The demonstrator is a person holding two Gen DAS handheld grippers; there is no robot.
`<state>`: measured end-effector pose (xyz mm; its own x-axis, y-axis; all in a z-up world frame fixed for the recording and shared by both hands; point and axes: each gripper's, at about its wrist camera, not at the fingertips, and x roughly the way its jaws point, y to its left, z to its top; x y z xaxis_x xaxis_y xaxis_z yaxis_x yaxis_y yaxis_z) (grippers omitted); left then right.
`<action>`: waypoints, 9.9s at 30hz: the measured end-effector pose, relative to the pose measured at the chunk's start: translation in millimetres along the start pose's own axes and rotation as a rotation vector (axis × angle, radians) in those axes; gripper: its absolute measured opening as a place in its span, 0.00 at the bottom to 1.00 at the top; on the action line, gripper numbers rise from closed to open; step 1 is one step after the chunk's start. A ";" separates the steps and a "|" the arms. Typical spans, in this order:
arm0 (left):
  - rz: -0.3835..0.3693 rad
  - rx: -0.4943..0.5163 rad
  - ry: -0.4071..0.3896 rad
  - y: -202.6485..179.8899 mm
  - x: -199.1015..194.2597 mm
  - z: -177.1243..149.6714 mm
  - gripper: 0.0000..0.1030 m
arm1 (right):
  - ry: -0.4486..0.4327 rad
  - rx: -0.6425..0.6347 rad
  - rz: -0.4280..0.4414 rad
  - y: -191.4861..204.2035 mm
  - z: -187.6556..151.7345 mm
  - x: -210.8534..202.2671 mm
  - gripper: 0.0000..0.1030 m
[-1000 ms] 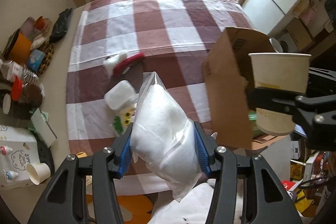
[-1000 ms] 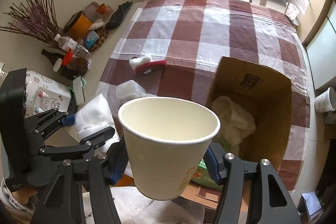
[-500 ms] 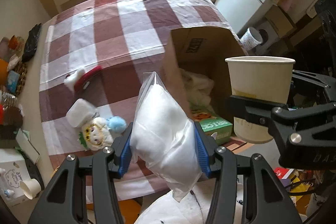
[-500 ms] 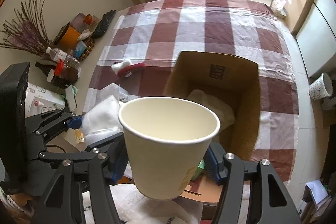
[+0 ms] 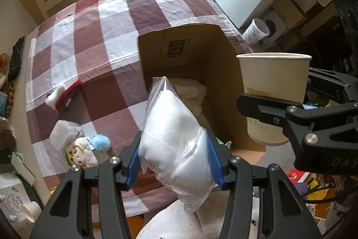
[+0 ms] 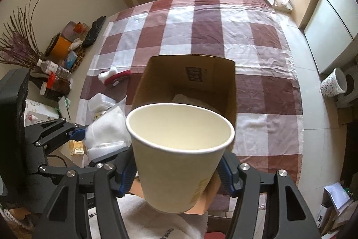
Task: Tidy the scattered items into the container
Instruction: 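Lower the cotton-pad bag into the cardboard box with the left tool, then open the left tool over the box while the right tool drops the paper cup in, then move both tools back over the remaining items on the bed, then grasp the white plastic container with the left tool while the right tool grasps the plush doll, then carry the plastic container and plush doll over the cardboard box, then lower the container and doll into the box and open both tools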
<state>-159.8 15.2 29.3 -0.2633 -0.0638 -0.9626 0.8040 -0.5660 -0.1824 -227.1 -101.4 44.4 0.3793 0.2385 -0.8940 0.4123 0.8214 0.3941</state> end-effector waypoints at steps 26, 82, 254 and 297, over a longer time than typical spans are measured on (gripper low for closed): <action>-0.008 0.025 0.066 -13.3 33.1 27.1 0.52 | 0.045 -0.012 0.025 -22.6 13.9 17.6 0.61; 0.097 0.018 0.141 -8.0 31.5 28.8 0.80 | 0.099 -0.021 -0.019 -25.1 31.7 27.6 0.64; 0.073 -0.154 -0.064 67.2 -45.8 -37.9 0.40 | 0.008 -0.170 -0.030 79.1 5.8 15.2 0.53; 0.012 0.001 0.026 -34.7 7.2 25.9 0.40 | 0.049 0.002 -0.105 -37.7 5.6 15.4 0.53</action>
<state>-203.4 13.2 33.9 -0.2394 -0.0496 -0.9696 0.8063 -0.5665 -0.1701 -232.2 -131.6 17.0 0.2928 0.1760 -0.9398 0.4497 0.8421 0.2978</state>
